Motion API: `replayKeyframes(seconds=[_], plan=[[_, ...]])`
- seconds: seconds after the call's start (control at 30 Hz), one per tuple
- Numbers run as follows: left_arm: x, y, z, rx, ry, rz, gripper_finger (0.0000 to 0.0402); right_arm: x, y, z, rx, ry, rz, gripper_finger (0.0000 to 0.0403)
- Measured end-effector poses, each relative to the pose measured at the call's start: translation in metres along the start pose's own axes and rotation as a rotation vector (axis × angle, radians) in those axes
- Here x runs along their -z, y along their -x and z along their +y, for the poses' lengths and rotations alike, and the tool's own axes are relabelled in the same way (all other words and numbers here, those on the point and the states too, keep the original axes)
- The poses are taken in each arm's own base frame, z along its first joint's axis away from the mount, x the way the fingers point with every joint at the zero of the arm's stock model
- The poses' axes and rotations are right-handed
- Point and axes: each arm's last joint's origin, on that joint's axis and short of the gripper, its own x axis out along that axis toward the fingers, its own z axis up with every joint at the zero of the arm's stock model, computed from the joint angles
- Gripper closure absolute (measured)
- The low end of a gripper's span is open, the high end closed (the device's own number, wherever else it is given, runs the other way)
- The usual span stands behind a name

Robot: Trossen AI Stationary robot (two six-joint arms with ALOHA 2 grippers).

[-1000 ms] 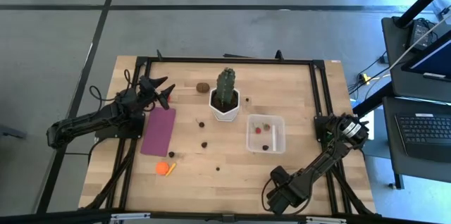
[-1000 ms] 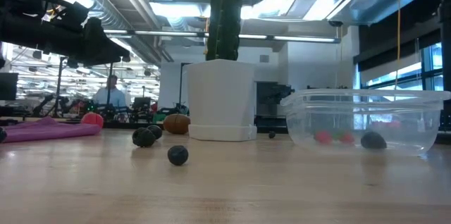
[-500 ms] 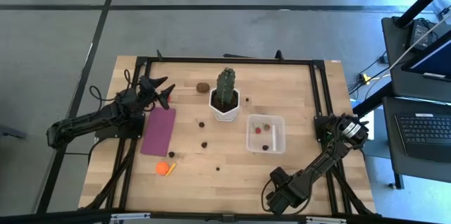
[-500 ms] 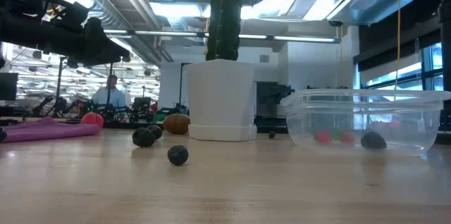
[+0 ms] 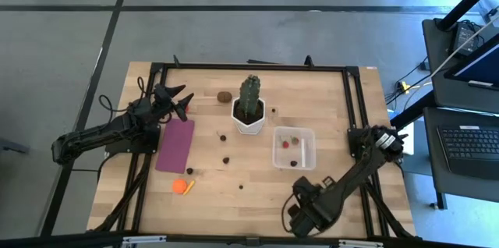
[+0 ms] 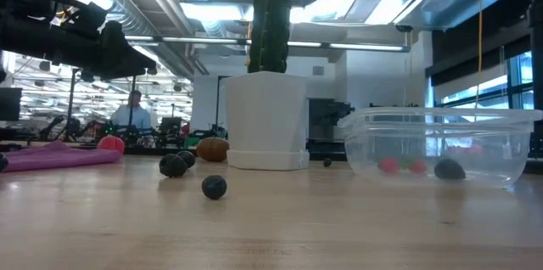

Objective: Pick and placing Produce into tupperware
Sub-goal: Put the strawberry into the transparent bin

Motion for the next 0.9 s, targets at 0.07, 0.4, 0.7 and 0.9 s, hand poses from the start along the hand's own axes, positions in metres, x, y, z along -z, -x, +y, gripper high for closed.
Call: replayKeyframes(seconds=[0.07, 0.4, 0.7, 0.9], plan=[[0.000, 0.000, 0.000, 0.000, 0.000, 0.000, 0.0157, -0.016, 0.013, -0.004, 0.017, 0.025, -0.042, 0.0275], [0.000, 0.000, 0.000, 0.000, 0.000, 0.000, 0.0157, -0.121, 0.033, -0.023, 0.073, 0.185, -0.072, 0.0275], [0.000, 0.000, 0.000, 0.000, 0.000, 0.000, 0.0157, -0.172, -0.002, -0.036, 0.082, 0.326, -0.012, 0.0274], [0.000, 0.000, 0.000, 0.000, 0.000, 0.000, 0.0157, -0.171, -0.023, -0.035, 0.079, 0.382, -0.008, 0.0274]])
